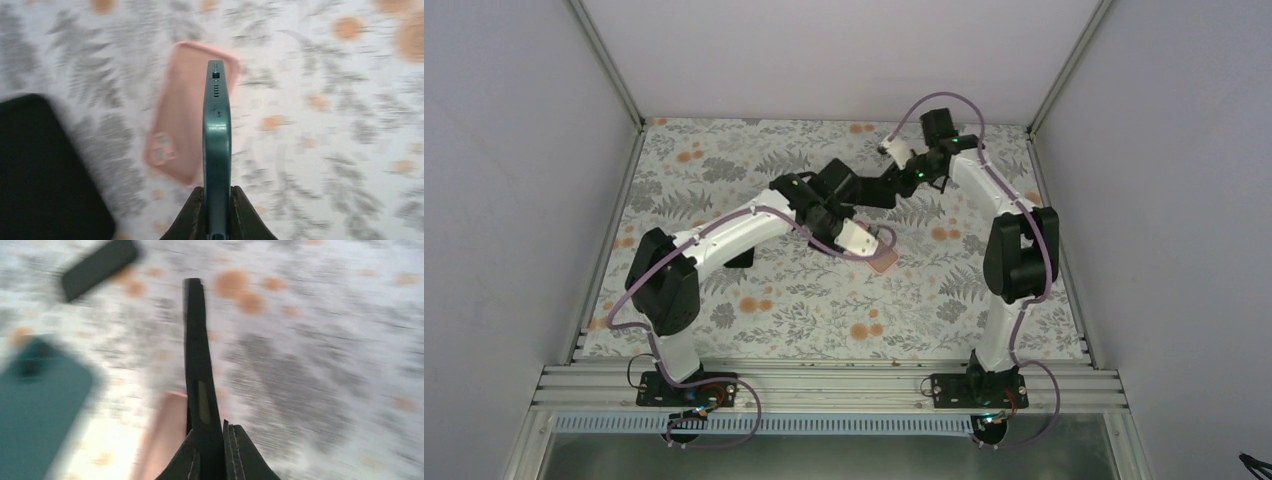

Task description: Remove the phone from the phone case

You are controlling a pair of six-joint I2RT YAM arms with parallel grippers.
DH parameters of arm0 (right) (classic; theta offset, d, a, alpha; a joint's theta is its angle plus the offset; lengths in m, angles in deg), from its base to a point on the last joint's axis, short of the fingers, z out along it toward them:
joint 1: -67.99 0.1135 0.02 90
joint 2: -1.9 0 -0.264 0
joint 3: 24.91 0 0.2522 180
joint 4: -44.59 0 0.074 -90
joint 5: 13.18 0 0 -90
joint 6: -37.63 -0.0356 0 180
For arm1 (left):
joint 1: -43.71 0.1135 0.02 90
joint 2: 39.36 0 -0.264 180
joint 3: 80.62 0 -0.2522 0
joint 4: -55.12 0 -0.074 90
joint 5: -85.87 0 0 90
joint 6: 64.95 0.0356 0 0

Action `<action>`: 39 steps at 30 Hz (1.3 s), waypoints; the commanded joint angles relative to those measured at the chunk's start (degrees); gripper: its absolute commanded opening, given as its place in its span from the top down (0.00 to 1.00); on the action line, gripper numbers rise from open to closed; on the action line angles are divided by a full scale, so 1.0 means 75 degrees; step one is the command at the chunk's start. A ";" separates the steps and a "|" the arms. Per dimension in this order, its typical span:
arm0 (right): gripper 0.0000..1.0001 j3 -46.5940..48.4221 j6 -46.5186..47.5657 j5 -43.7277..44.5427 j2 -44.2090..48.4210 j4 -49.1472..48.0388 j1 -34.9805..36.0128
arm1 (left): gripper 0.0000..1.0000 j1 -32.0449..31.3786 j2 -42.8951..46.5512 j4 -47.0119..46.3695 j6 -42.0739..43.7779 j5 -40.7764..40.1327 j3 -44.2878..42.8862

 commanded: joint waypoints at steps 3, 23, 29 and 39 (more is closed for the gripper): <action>0.96 0.1090 -0.0216 0.1093 -0.0811 -0.1228 -0.0939 | 0.98 -0.0499 0.0653 0.1395 -0.0168 0.0346 0.0520; 0.96 0.0150 0.0193 -0.1769 -0.0013 0.1934 -0.2532 | 0.97 -0.0677 -0.1166 0.3950 0.0906 -0.1495 0.0147; 0.96 -0.1381 0.0855 -0.2357 -0.0067 0.2282 -0.2906 | 0.96 -0.0785 -0.2021 0.3955 0.1058 -0.1610 -0.0194; 0.81 -0.2887 0.0016 -0.1790 0.0195 0.0600 -0.3071 | 0.41 -0.1161 -0.2585 0.3941 0.0915 -0.1422 -0.0642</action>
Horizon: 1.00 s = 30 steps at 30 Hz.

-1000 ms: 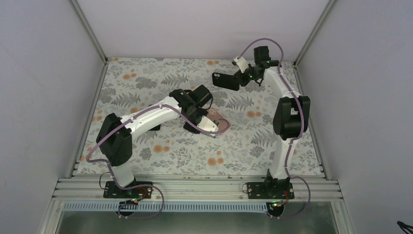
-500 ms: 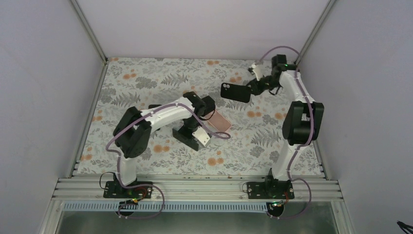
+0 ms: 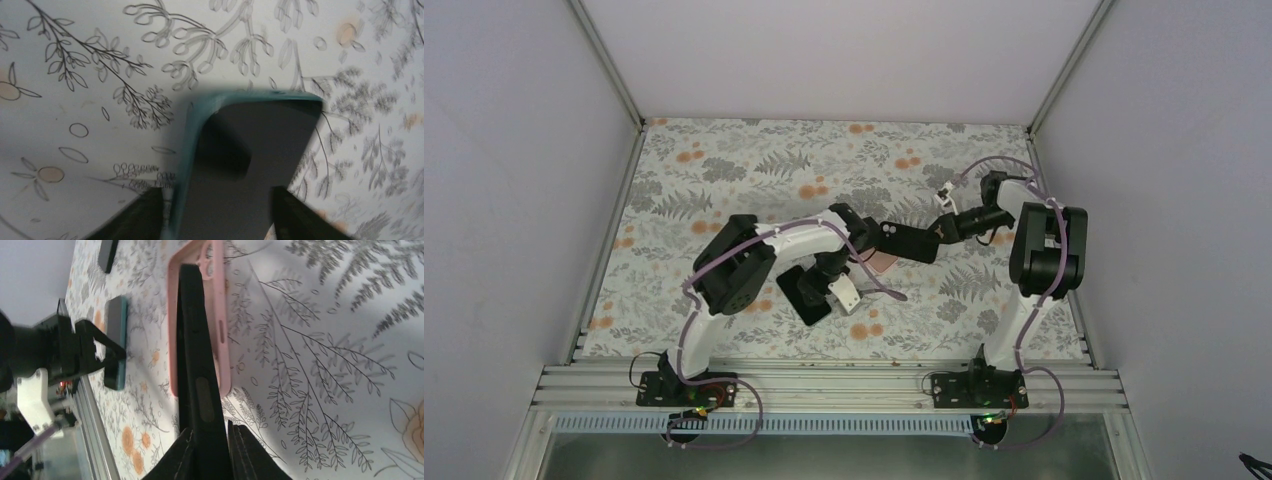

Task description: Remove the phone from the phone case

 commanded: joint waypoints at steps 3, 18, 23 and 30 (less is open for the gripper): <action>0.76 -0.0361 -0.0670 0.0231 0.0646 -0.1227 -0.0164 | 0.20 -0.0135 -0.0086 0.0006 0.0076 0.0177 -0.0447; 0.43 0.0067 0.0129 0.2146 0.1864 -0.1271 -0.0369 | 0.00 0.0387 0.1747 -0.1594 -0.1288 0.0329 -0.1844; 0.17 -0.0023 0.0883 0.2821 0.3607 -0.1497 0.0756 | 0.00 0.1500 0.3184 -0.3927 -0.2923 0.0780 -0.1675; 0.00 0.0414 -0.0051 0.1893 0.4828 -0.1999 0.1061 | 0.00 0.3558 0.4724 -0.5508 -0.4299 0.1575 -0.0356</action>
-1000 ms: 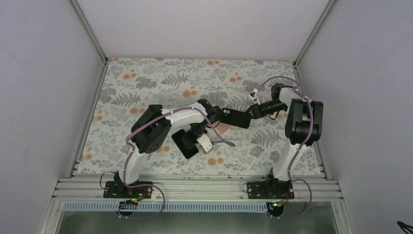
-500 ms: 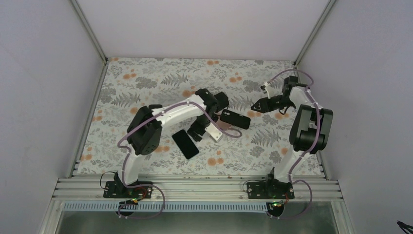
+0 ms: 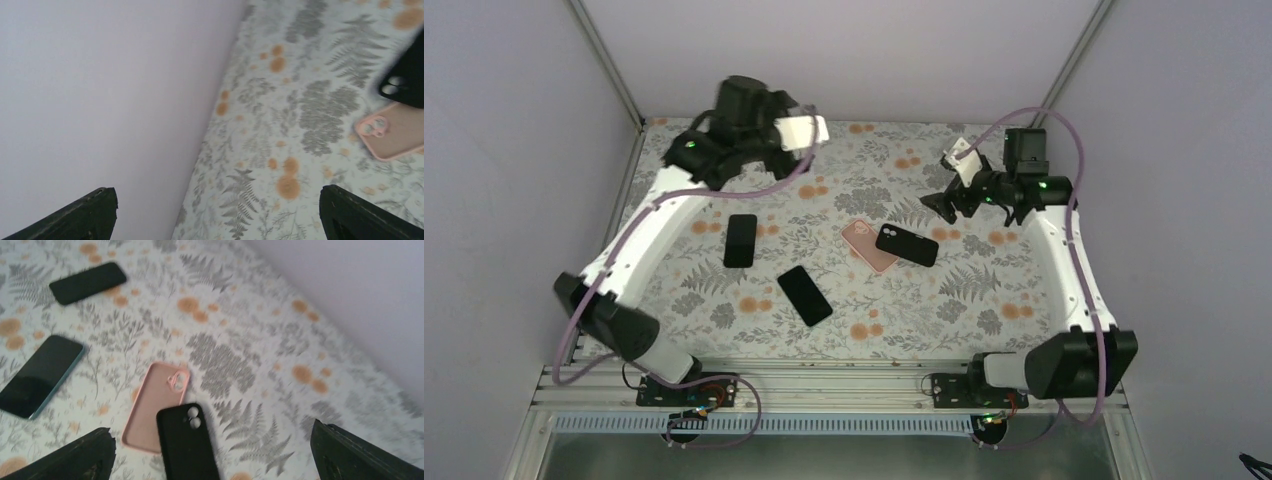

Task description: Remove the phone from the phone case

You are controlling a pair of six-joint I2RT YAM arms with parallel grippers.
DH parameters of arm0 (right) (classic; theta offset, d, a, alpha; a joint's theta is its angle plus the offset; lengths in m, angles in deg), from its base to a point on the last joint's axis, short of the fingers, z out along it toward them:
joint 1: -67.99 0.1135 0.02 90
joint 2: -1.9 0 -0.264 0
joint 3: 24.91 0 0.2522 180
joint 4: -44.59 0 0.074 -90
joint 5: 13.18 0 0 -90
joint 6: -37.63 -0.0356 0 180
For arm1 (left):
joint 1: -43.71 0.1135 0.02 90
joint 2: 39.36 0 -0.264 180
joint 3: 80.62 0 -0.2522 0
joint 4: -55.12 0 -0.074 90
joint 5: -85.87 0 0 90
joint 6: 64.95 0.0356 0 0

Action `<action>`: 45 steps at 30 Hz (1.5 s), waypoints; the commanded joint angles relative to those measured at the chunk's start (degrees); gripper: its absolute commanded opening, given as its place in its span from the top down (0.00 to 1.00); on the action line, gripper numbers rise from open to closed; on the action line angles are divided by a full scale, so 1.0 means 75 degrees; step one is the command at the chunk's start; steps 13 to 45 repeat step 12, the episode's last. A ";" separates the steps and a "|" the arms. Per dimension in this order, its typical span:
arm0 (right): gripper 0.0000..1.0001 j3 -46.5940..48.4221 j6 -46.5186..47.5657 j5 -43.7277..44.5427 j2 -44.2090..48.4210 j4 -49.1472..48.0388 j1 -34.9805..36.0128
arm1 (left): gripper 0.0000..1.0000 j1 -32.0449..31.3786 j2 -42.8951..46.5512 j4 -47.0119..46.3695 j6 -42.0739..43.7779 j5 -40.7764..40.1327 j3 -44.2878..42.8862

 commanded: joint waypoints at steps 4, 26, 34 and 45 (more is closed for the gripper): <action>0.00 -0.1029 -0.1970 -0.0266 0.0491 -0.2252 -0.0125 | 0.00 0.2030 0.0687 -0.0413 -0.1184 0.2264 0.0977; 0.00 -0.1653 -0.1723 -0.0091 -0.0146 -0.2783 -0.0113 | 0.00 0.2280 0.1149 -0.0665 -0.1276 0.1996 0.1424; 0.00 -0.1653 -0.1723 -0.0091 -0.0146 -0.2783 -0.0113 | 0.00 0.2280 0.1149 -0.0665 -0.1276 0.1996 0.1424; 0.00 -0.1653 -0.1723 -0.0091 -0.0146 -0.2783 -0.0113 | 0.00 0.2280 0.1149 -0.0665 -0.1276 0.1996 0.1424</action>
